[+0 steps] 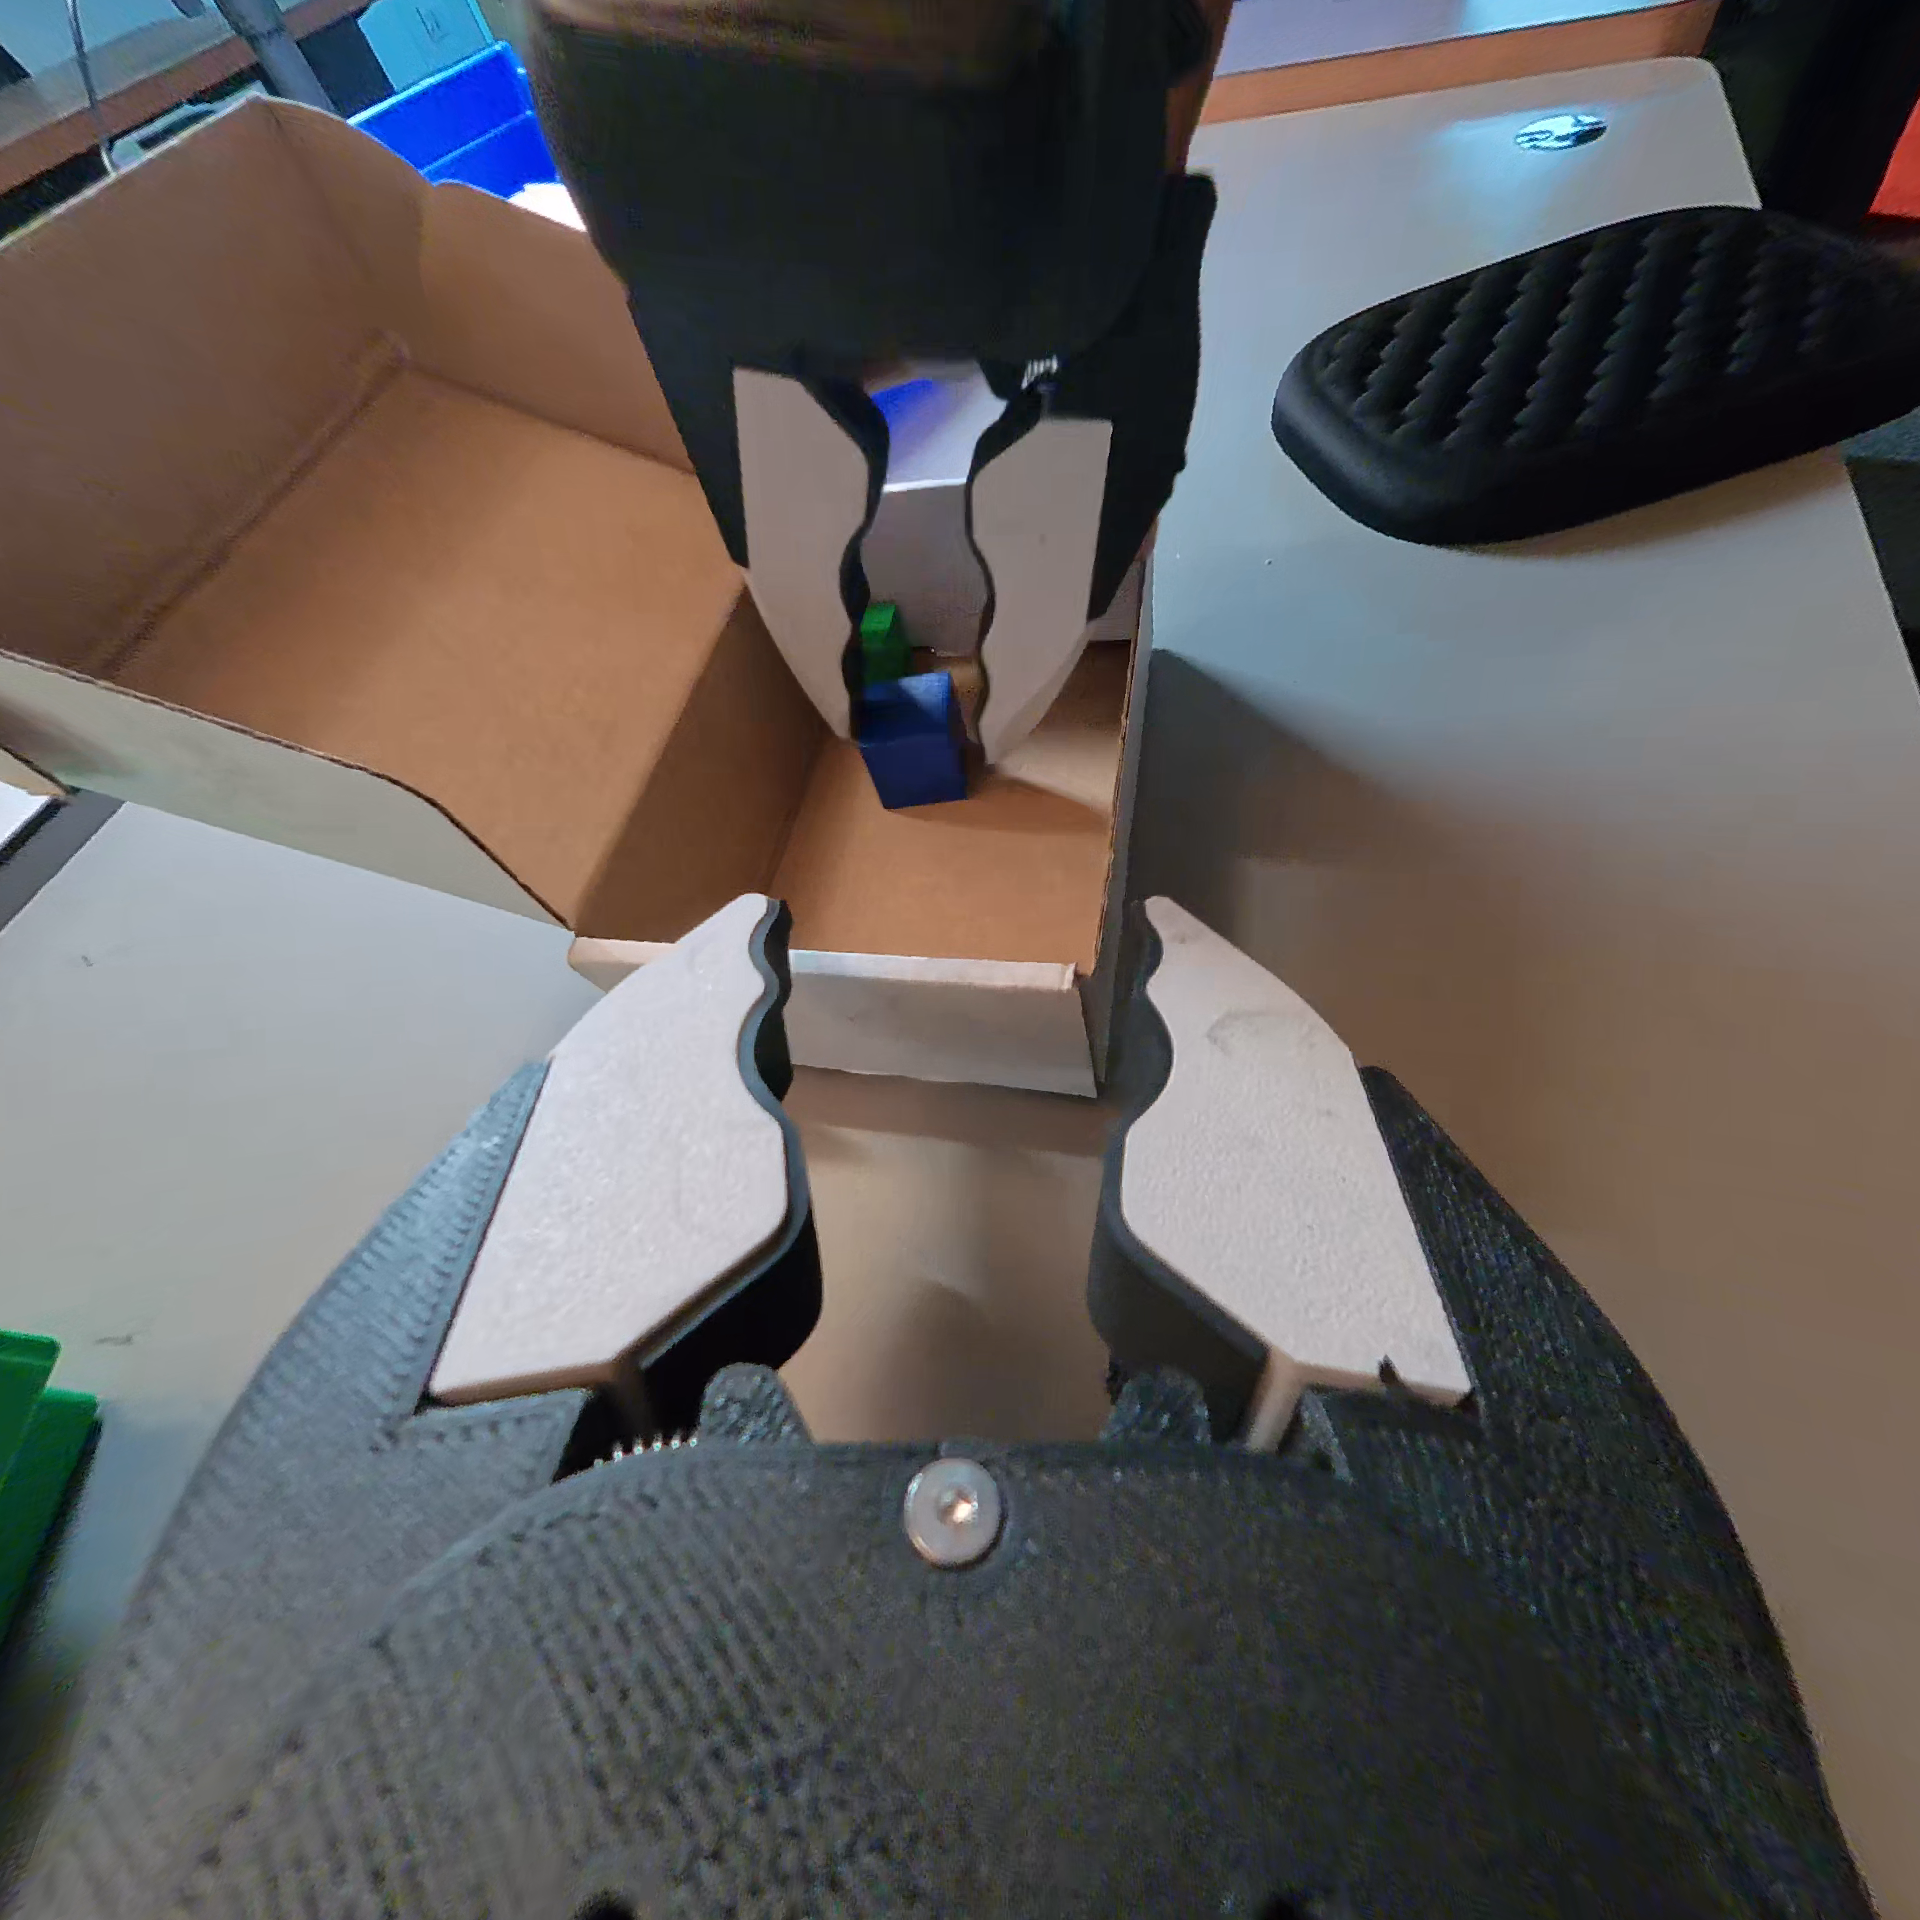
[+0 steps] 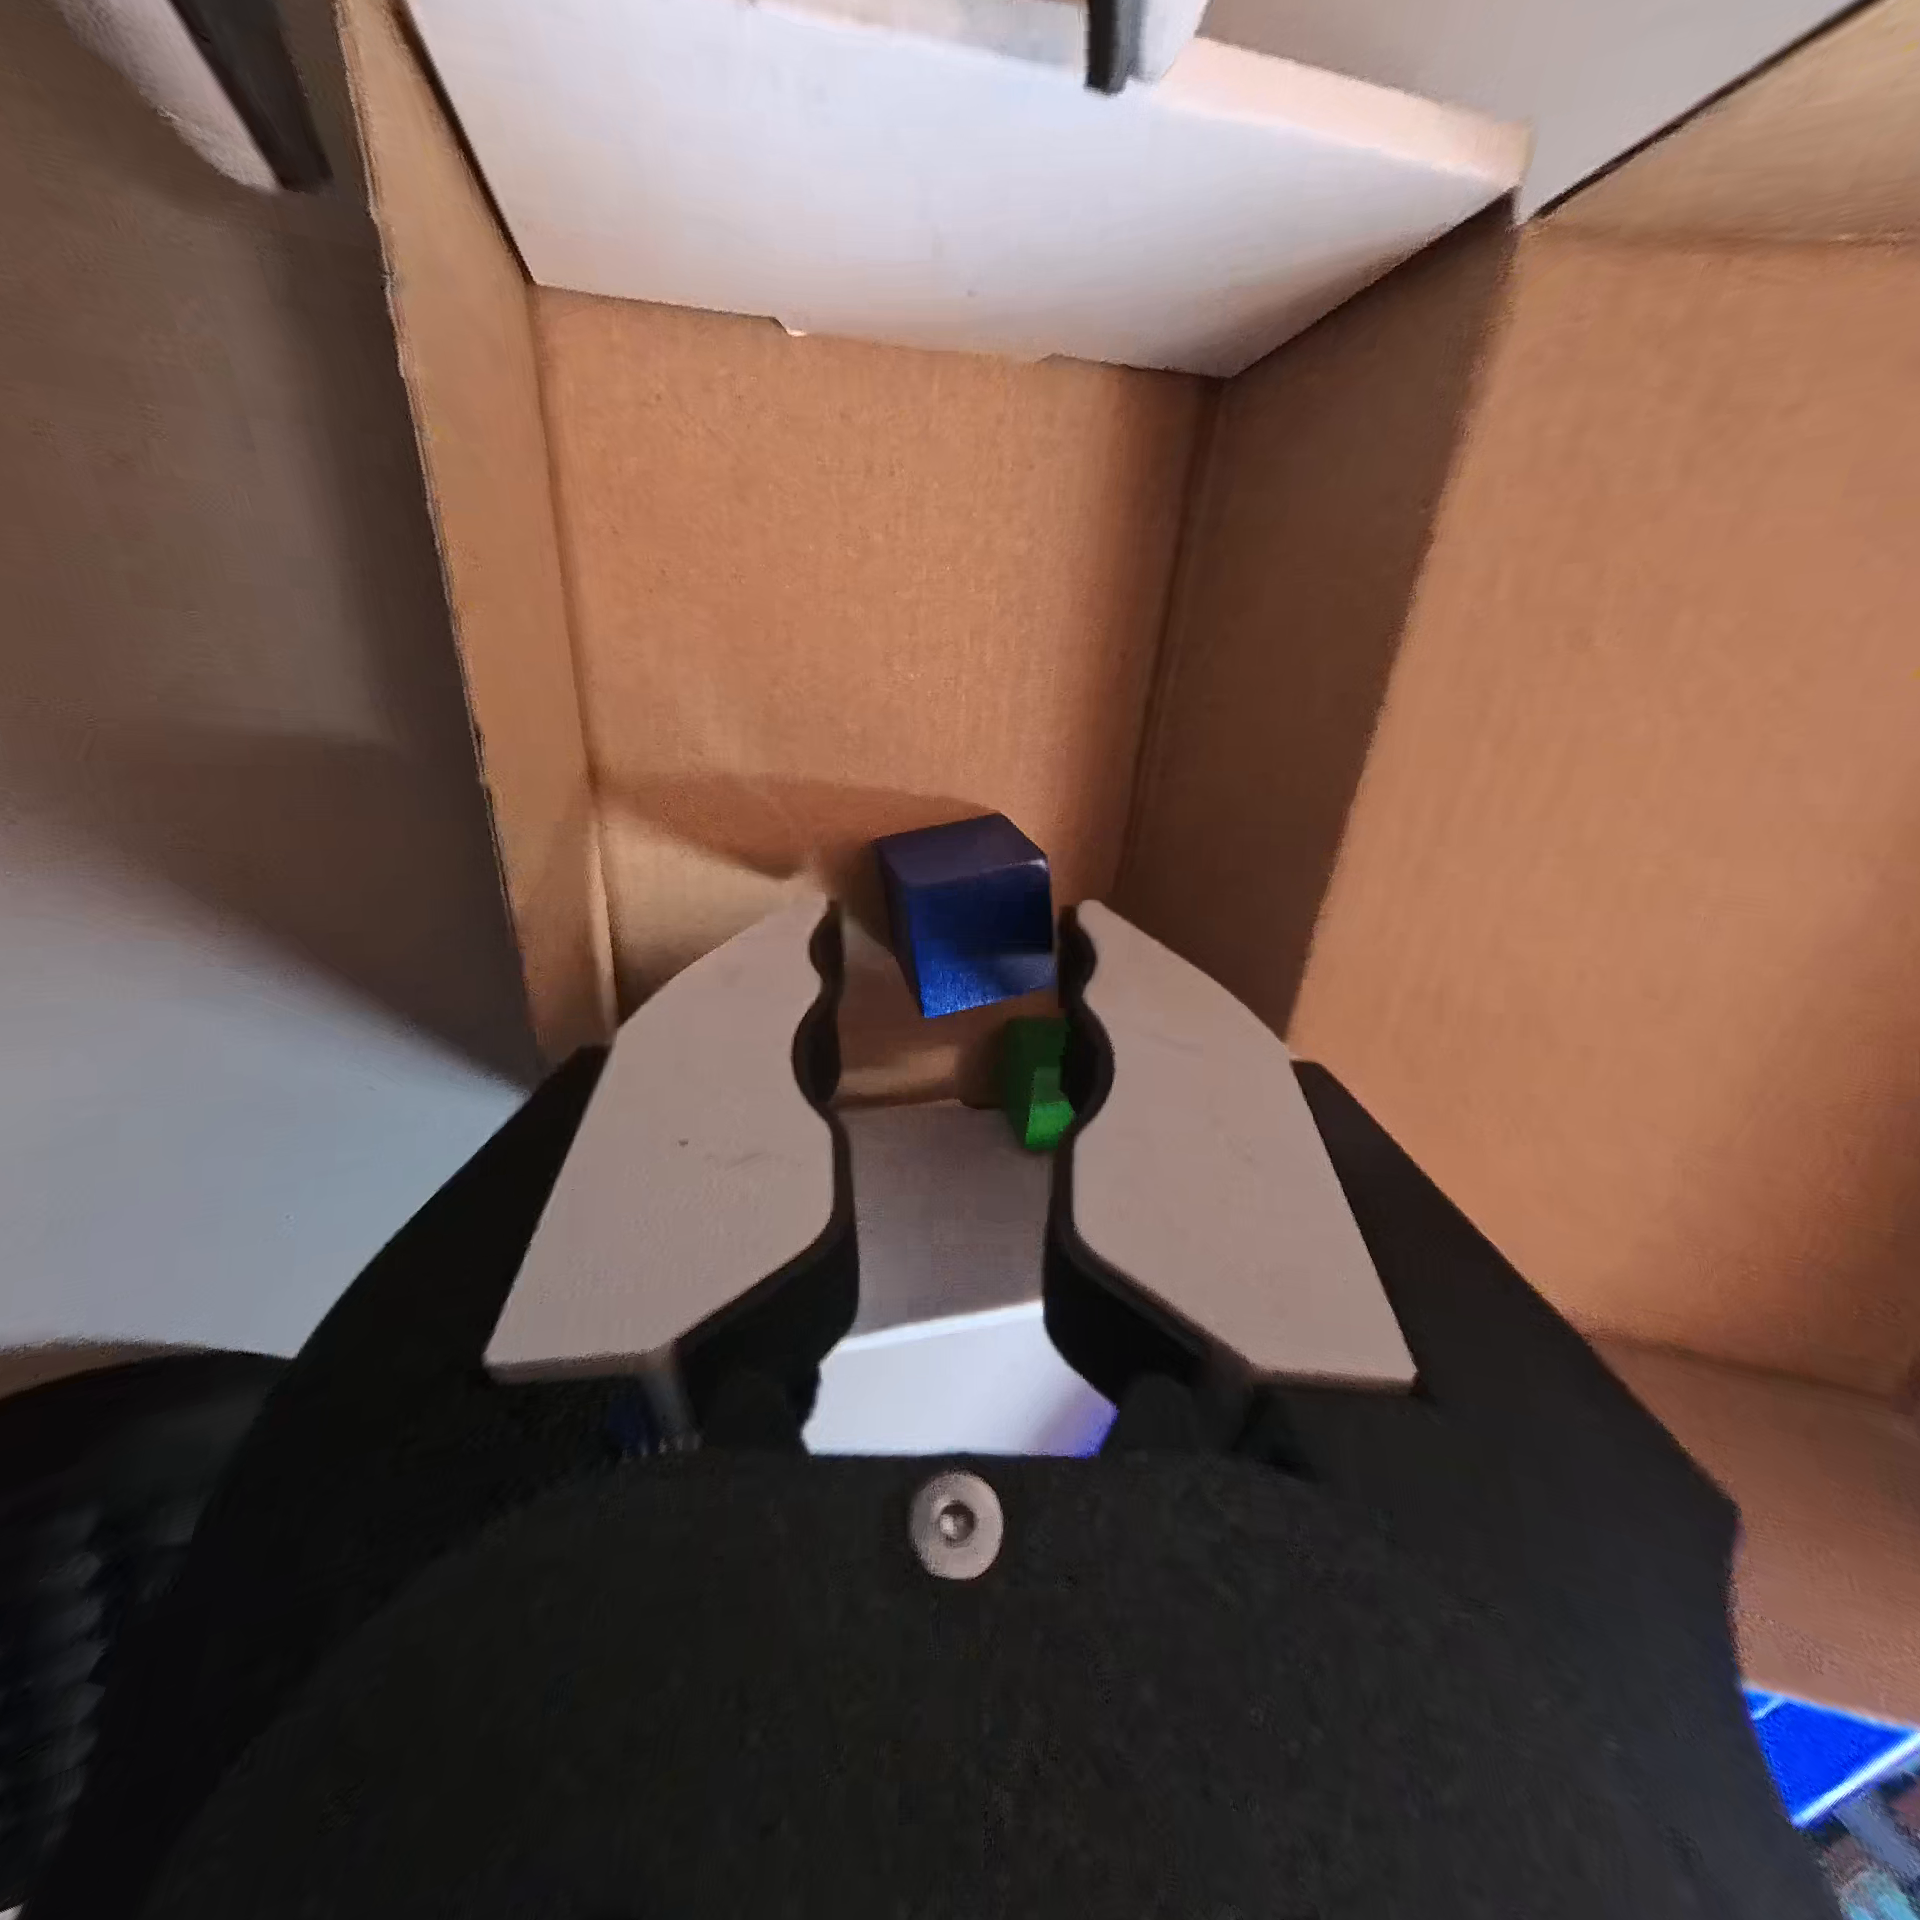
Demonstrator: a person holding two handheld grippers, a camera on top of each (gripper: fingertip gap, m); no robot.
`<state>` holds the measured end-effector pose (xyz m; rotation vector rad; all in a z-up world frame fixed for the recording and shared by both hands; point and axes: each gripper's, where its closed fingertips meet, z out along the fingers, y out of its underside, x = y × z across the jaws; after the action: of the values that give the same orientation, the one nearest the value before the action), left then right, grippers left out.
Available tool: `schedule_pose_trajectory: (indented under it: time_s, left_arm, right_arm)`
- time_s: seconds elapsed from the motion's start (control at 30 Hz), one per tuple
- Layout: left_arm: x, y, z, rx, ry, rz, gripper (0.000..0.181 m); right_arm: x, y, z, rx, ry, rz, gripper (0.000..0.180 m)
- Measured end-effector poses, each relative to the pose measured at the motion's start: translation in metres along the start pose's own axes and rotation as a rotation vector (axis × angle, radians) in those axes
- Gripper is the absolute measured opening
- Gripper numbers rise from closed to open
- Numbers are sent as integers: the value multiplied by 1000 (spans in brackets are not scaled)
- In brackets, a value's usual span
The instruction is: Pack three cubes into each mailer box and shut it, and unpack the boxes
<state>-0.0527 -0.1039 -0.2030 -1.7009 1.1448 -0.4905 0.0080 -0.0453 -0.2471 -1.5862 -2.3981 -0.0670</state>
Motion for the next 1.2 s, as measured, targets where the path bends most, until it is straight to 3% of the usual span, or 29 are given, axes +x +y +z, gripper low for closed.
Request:
schedule_pose_trajectory:
  time_s: [0.03, 0.13, 0.27, 0.4, 0.5, 0.6, 0.8, 0.97, 1.2]
  left_arm:
    - [0, 0, 0, 1, 0, -3, 61]
    - [-1, -1, -2, 5, -7, -8, 61]
    - [-2, -1, -2, 10, -6, -17, 61]
    - [-1, 0, -1, 6, -5, -13, 62]
    - [-1, -1, -2, 9, -7, -12, 62]
    - [-2, -1, -2, 9, -10, -13, 62]
    - [-4, 0, -2, 10, -18, -13, 61]
    - [-6, 2, -2, 9, -16, -28, 61]
    - [-6, 4, -1, 7, -10, -35, 61]
  right_arm:
    - [0, -1, 2, 0, 4, -3, 30]
    - [-3, -14, -10, 93, -20, 13, 29]
    - [10, -20, -62, 254, -8, 76, 29]
    - [51, 16, -117, 271, 104, 182, 29]
    - [89, 65, -136, 200, 197, 295, 29]
    - [120, 122, -125, 80, 226, 420, 29]
    - [139, 213, -56, -118, 159, 598, 29]
    - [134, 239, -12, -174, 88, 643, 30]
    - [134, 244, 6, -163, 61, 638, 29]
